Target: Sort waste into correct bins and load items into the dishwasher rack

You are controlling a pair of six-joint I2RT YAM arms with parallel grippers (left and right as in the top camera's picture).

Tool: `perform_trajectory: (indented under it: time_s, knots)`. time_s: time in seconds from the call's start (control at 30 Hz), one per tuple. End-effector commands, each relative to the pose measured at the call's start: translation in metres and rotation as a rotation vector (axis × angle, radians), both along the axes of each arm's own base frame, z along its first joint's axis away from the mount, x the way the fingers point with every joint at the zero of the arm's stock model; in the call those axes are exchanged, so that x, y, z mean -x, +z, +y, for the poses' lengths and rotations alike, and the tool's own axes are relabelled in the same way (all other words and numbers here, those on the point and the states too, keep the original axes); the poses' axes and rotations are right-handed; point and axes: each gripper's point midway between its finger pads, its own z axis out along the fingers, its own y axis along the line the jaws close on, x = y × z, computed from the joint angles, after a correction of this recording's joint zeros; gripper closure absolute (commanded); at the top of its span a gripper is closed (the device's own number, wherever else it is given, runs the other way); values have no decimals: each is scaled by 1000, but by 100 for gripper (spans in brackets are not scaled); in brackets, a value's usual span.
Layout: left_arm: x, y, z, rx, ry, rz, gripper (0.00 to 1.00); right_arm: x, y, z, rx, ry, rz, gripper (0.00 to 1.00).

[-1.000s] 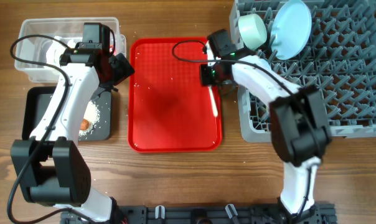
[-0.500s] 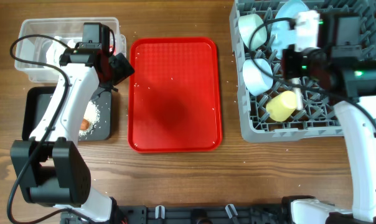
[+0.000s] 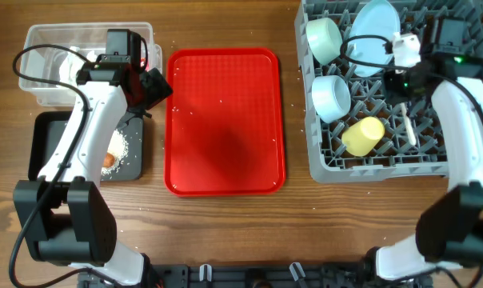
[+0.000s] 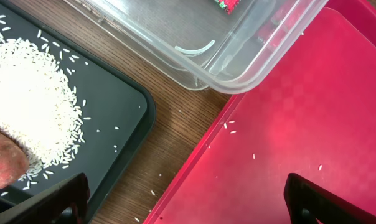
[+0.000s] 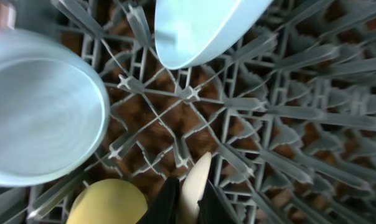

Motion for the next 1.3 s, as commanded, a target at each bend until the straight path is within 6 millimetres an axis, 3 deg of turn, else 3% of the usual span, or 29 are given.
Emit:
perform_trajectory:
  time_s: [0.0,0.07,0.1,0.27,0.37,0.43,0.6,0.7,0.8,0.9,1.13,1.27]
  knots:
    - [-2,13,4,-9,23,-36,0,-2,-26,-1,0,16,55,91]
    - [-2,13,4,-9,23,-36,0,-5,-28,-2,-6,-13,50,77]
    - [-2,13,4,-9,23,-36,0,-10,-26,-3,-19,-53,27,59]
    - [-2,13,4,-9,23,-36,0,-16,-11,-4,-32,-95,-8,32]
    - [-2,13,4,-9,23,-36,0,-9,20,7,-73,-81,-41,27]
    - [-2,13,4,-9,23,-36,0,3,61,33,-164,-19,-98,0]
    - [-2,13,4,-9,23,-36,0,52,168,102,-463,109,-294,0]
    - [-2,13,4,-9,23,-36,0,77,204,107,-546,20,-368,0]
    - [-2,13,4,-9,23,-36,0,87,214,108,-568,-8,-389,0]
    - [-2,13,4,-9,23,-36,0,89,211,102,-535,-32,-386,0]
    - [-2,13,4,-9,23,-36,0,85,214,102,-456,89,-432,0]
    - [-2,13,4,-9,23,-36,0,86,232,102,-407,157,-529,0]
